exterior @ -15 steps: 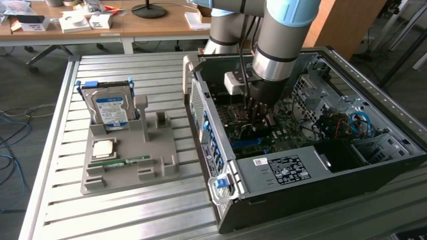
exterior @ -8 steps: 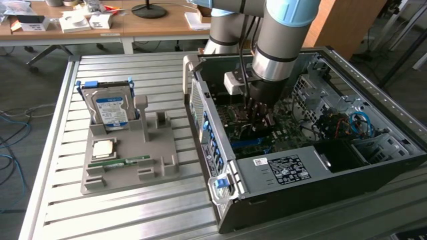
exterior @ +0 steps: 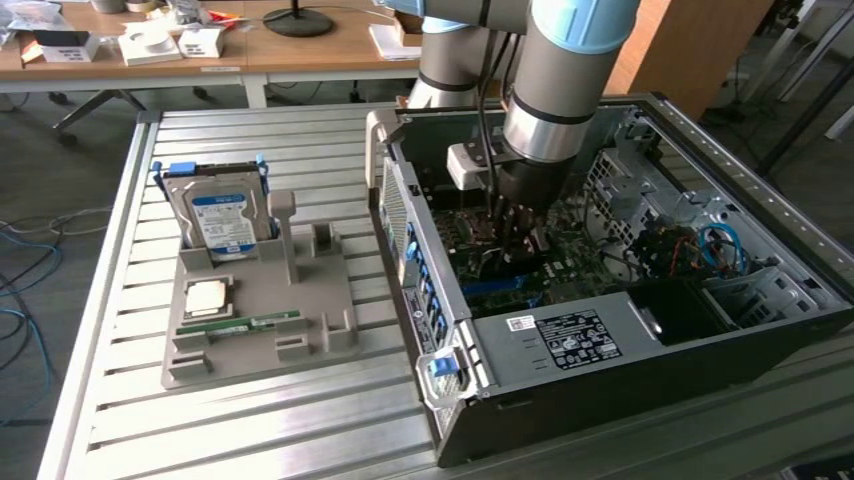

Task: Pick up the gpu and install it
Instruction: 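Insert the gpu into the slot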

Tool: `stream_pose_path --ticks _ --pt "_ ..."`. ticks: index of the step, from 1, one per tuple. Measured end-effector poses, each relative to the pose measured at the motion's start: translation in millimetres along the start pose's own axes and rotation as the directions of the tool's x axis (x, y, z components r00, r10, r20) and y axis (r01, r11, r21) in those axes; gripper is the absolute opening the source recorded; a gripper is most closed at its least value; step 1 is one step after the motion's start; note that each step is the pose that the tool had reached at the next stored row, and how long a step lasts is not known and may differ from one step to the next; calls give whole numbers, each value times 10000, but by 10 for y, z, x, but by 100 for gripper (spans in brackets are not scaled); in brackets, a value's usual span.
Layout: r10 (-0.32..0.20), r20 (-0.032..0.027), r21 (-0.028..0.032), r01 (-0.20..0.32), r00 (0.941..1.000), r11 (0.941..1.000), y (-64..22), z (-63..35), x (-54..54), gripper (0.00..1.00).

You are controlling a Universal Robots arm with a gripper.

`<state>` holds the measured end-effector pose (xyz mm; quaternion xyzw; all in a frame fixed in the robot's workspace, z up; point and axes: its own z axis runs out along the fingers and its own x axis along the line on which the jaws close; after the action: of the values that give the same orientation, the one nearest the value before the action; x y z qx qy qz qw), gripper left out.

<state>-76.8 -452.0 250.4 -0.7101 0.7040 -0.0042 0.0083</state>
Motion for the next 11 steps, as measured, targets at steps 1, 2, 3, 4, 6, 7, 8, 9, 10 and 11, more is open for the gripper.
stream_pose_path --ticks 1,2,3,4,6,7,8,9,10,11 --pt "-1 0 0 1 10000 10000 3 0 0 26" --pt "-2 1 0 2 10000 10000 4 0 0 26" --pt "-2 1 -1 2 10000 10000 4 0 0 26" --pt "-2 1 -1 2 10000 10000 4 0 0 26" --pt "-2 1 -1 2 10000 10000 4 0 0 26" --pt "-1 0 0 1 10000 10000 5 0 0 26" --pt "1 0 1 -1 10000 10000 9 0 0 26" --pt "0 0 1 0 10000 10000 10 0 0 26" --pt "-1 1 1 1 10000 10000 9 0 0 26" --pt "-1 1 0 1 10000 10000 9 0 0 26"
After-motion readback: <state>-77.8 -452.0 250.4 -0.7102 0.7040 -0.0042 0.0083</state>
